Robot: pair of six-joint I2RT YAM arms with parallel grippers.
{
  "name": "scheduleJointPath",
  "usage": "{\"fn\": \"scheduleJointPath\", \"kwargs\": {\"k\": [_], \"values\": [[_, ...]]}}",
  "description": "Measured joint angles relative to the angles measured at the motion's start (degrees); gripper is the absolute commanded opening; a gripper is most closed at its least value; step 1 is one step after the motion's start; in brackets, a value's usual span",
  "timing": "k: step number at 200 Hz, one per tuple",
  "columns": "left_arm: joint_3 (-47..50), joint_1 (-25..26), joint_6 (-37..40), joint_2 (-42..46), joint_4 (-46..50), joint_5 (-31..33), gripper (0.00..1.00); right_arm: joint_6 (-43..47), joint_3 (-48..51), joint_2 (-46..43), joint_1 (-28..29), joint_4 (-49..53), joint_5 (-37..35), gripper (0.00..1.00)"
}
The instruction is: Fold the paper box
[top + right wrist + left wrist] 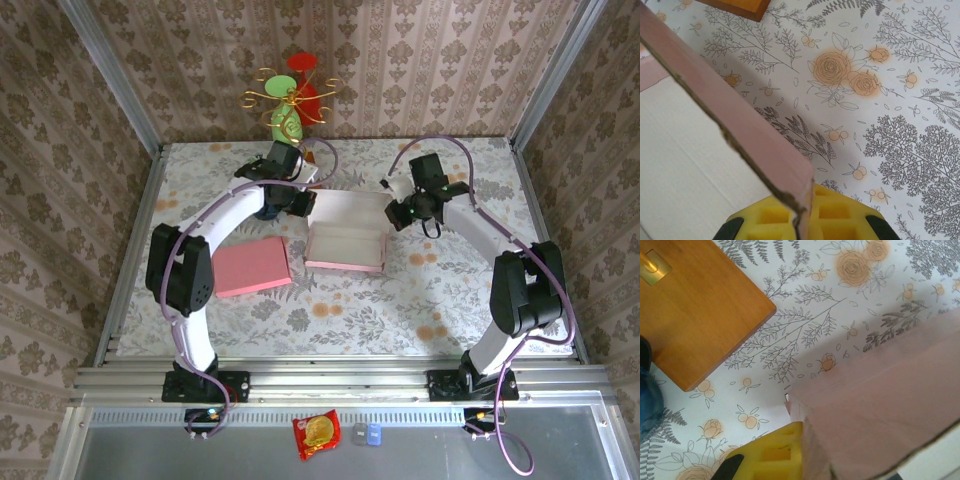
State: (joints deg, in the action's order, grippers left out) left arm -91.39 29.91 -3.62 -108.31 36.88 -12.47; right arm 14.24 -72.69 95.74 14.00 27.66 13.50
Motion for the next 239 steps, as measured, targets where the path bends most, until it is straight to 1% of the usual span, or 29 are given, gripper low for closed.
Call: {"fn": "scheduleJointPath", "kwargs": {"k": [42,89,135,201,224,239], "values": [[-0.5,1.0,-7.1,0.0,0.0,1.7,0.00,-7.5,-1.0,0.0,1.5,0.9,-4.2,0.00],[-1.8,1.6,-11.5,-0.3,-0.1,2.0,0.00,-15.5,-2.0,0.0,1.9,0.8,-6.4,0.00],[-5.6,1.6,-14.1,-3.1,-1.2,2.3,0.00,-20.6,-2.5,0.0,2.4,0.4,-9.2,0.00],[-6.3,1.6,-16.2,-3.5,-3.9,1.3,0.00,-26.5,-4.4,0.3,2.4,-1.0,-12.3,0.00],[-6.3,1.6,-16.5,-3.5,-4.7,0.8,0.00,-28.2,-4.3,0.8,2.4,-2.8,-13.4,0.00],[-5.4,1.5,-16.6,-3.5,-6.6,0.6,0.00,-29.2,-2.3,0.4,2.4,-6.5,-14.1,0.00]]}}
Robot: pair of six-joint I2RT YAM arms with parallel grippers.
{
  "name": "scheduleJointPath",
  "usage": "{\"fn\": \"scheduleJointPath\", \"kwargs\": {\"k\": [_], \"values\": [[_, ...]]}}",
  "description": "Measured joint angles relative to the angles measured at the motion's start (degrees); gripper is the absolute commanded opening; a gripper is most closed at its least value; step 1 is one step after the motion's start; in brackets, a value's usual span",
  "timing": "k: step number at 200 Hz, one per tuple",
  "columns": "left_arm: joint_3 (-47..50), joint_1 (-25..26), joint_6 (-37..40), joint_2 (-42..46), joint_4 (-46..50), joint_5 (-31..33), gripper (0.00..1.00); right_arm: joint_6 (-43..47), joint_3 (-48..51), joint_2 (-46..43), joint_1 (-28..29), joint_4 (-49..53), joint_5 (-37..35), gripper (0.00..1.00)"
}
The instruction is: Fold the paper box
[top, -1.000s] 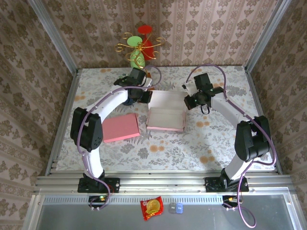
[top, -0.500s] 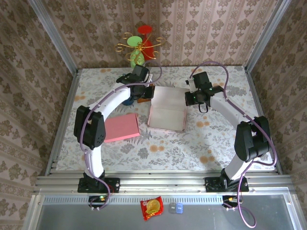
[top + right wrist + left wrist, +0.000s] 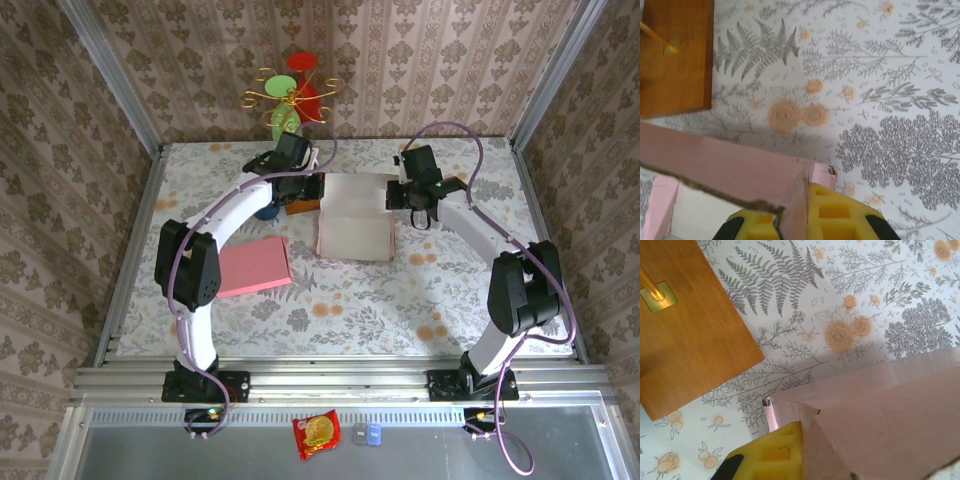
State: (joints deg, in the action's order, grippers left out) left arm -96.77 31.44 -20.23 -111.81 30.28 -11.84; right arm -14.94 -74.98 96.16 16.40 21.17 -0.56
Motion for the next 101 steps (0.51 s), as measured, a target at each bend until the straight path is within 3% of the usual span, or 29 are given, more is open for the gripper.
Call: {"fn": "scheduleJointPath", "kwargs": {"k": [45,101], "values": [[11.4,0.0,0.0,2.0,-12.1,-1.5,0.00,-1.7,15.7,-5.7,1.5,-13.7,-0.7,0.00],[20.9,0.9,0.0,6.3,-21.8,-1.8,0.00,-2.0,23.0,-10.5,3.2,-19.8,-2.8,0.00]]}}
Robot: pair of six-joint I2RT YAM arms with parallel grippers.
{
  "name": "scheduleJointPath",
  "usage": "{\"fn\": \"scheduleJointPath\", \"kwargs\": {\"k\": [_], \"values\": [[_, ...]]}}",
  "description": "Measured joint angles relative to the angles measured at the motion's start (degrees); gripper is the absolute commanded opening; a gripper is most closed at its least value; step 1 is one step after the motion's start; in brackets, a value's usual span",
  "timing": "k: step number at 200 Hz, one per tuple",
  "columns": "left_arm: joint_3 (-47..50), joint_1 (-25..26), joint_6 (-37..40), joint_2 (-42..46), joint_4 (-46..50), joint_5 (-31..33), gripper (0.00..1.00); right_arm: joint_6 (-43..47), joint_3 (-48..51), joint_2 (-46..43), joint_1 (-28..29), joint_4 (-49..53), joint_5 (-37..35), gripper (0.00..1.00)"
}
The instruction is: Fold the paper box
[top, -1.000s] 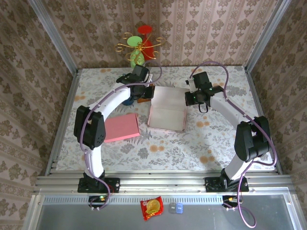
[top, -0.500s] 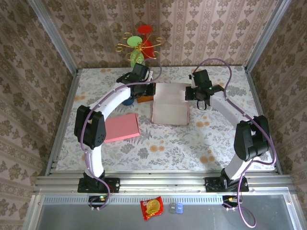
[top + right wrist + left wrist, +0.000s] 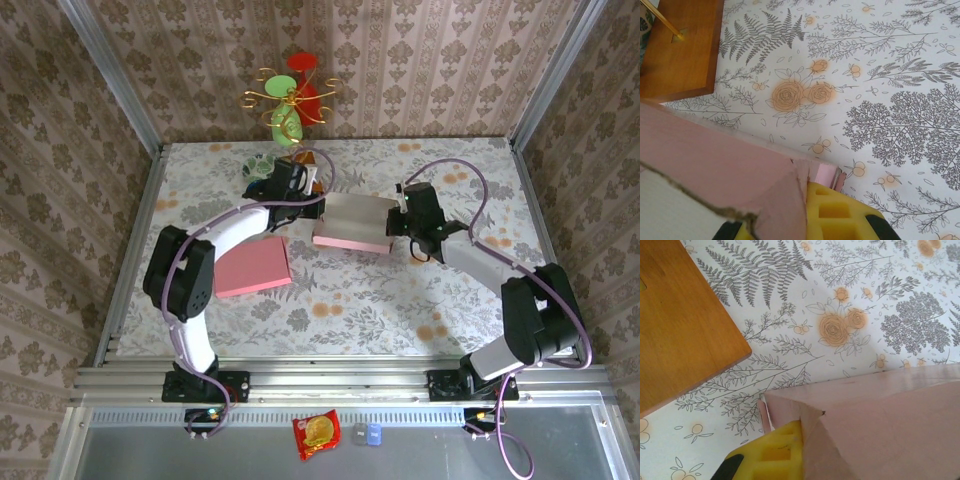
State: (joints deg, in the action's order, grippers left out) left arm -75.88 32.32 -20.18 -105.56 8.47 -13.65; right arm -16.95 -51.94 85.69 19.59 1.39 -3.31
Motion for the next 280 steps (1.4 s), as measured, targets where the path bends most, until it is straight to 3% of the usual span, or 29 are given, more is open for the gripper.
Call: {"fn": "scheduleJointPath", "kwargs": {"k": [13,130,159,212,234,242,280], "values": [[0.9,0.4,0.0,0.7,-0.9,0.4,0.00,0.0,0.3,-0.6,0.3,0.1,-0.9,0.00],[10.4,6.8,0.2,5.6,-5.9,9.7,0.00,-15.1,2.9,-10.3,3.5,8.8,-0.2,0.52],[11.5,7.8,0.4,6.3,-6.7,11.6,0.00,-19.5,3.0,-12.7,3.8,11.0,2.4,0.61],[11.6,9.3,0.4,6.4,-6.8,13.9,0.00,-29.1,3.1,-17.0,4.1,18.2,9.0,0.65],[11.6,10.0,0.4,6.4,-7.0,14.7,0.00,-33.6,5.2,-20.9,4.6,18.3,11.0,0.84],[11.6,10.2,0.4,6.4,-7.2,15.0,0.00,-35.0,5.7,-22.1,4.9,18.5,11.6,0.87],[11.6,10.8,0.4,6.4,-7.3,16.1,0.00,-37.4,5.7,-23.3,5.2,21.4,12.9,0.88]]}}
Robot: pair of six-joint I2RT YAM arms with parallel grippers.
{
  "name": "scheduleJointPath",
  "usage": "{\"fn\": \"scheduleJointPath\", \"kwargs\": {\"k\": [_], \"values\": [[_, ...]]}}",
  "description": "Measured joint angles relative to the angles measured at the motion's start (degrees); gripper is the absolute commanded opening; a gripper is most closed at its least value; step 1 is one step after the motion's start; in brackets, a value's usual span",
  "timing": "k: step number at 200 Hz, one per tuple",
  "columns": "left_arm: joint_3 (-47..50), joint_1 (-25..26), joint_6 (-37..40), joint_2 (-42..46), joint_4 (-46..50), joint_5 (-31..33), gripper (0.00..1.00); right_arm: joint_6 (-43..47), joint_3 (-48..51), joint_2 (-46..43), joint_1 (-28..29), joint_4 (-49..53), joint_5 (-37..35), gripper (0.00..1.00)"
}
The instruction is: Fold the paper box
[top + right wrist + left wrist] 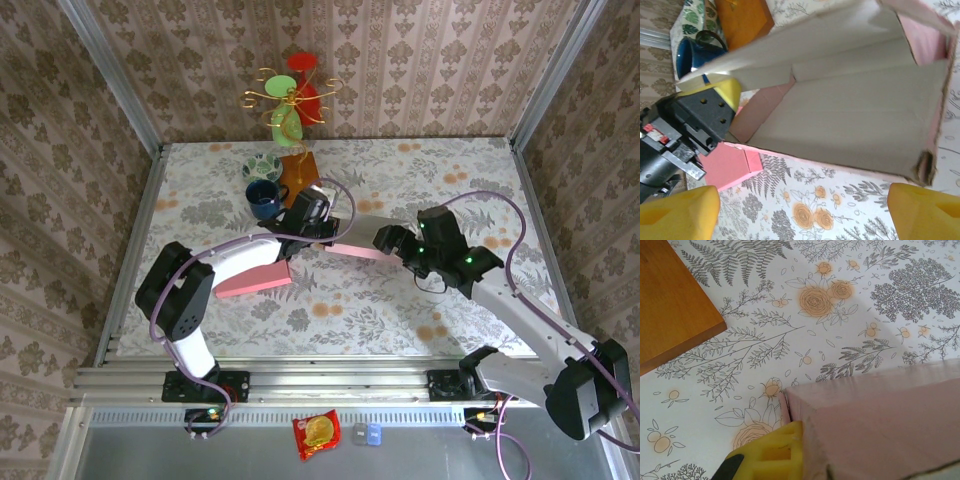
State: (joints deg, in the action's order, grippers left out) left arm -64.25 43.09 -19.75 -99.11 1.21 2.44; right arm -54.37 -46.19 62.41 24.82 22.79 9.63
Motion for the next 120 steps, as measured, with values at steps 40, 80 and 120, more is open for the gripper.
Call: {"fn": "scheduleJointPath", "kwargs": {"k": [40,80,120], "values": [[0.0,0.3,0.0,0.0,0.0,0.7,0.00,-4.8,0.0,-2.8,0.0,3.3,1.2,0.86],[1.5,1.8,0.0,0.2,-2.2,3.0,0.00,-20.2,0.1,-9.3,0.3,1.8,0.1,0.81],[3.7,3.3,-0.1,0.8,-5.2,6.2,0.00,-38.2,0.1,-10.4,1.7,-2.8,-5.7,0.67]]}}
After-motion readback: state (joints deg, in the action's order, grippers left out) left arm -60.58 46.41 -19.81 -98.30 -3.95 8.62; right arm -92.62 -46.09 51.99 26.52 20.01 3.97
